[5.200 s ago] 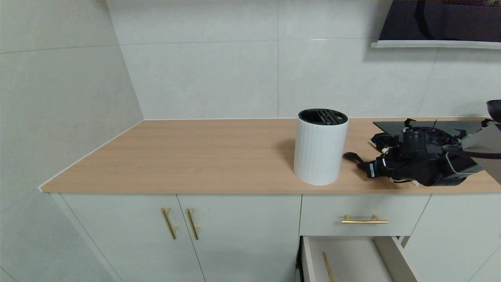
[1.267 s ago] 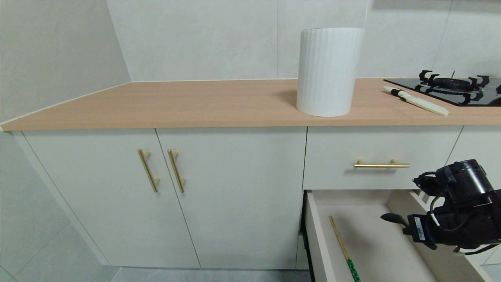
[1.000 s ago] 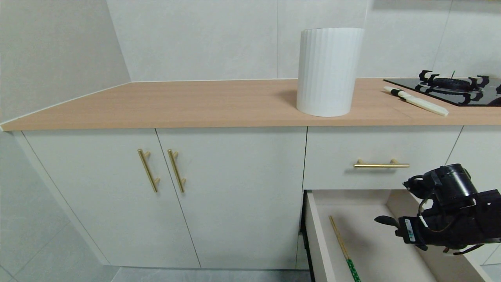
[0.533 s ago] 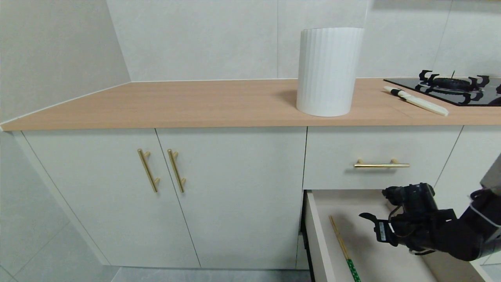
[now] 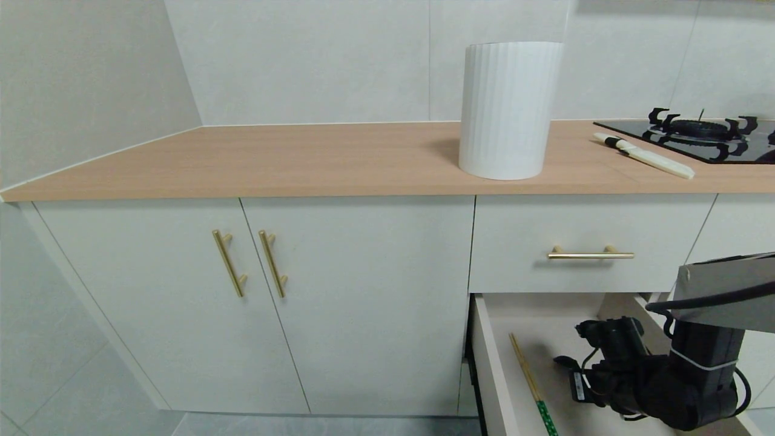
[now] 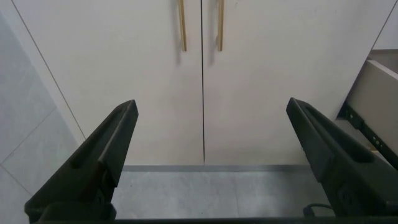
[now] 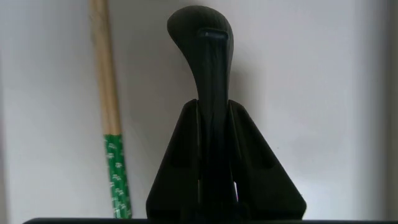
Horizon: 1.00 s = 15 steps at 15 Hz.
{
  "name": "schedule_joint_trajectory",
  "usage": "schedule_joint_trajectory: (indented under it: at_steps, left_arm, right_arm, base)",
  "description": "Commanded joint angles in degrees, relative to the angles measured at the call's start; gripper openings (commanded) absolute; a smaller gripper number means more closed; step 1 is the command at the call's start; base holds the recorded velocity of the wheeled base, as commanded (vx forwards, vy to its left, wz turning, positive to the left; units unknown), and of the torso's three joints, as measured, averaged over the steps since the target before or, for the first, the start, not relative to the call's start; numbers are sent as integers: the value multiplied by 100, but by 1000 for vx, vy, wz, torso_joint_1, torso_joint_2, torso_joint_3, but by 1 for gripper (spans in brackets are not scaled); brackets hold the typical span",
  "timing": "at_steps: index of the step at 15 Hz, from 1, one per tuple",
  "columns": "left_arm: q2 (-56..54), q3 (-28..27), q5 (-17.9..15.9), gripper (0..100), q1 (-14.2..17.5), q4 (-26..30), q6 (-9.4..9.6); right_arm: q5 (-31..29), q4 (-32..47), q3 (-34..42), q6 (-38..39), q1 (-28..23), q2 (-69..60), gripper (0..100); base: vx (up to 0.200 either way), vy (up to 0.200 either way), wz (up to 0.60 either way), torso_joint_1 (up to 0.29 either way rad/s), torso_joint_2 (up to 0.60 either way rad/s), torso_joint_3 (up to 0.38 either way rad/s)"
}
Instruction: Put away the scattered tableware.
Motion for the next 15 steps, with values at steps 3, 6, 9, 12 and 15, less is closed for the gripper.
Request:
schedule_joint_trajectory:
  at_steps: [3,6,9,12,15]
  left_arm:
    - [1,-6,1,100,0,2,0]
    - [1,-6,1,100,0,2,0]
    - [1,2,1,100,0,2,0]
    - [1,-6,1,100,0,2,0]
    - [1,2,1,100,0,2,0]
  right_arm:
    - [-134,-77,-53,-8,4,255,0]
    - [-134,-86,-53,10,4,228,0]
    - [-178,-200,-17,19,4,219,0]
    - [-204,-253,0,10,4,219,100]
    - [-204,-262,18,27,4,202,100]
  base:
    - [0,0,0,0,0,0]
    - [0,0,0,0,0,0]
    - [0,0,0,0,0,0]
    - [0,0,0,0,0,0]
    - [0,0,0,0,0,0]
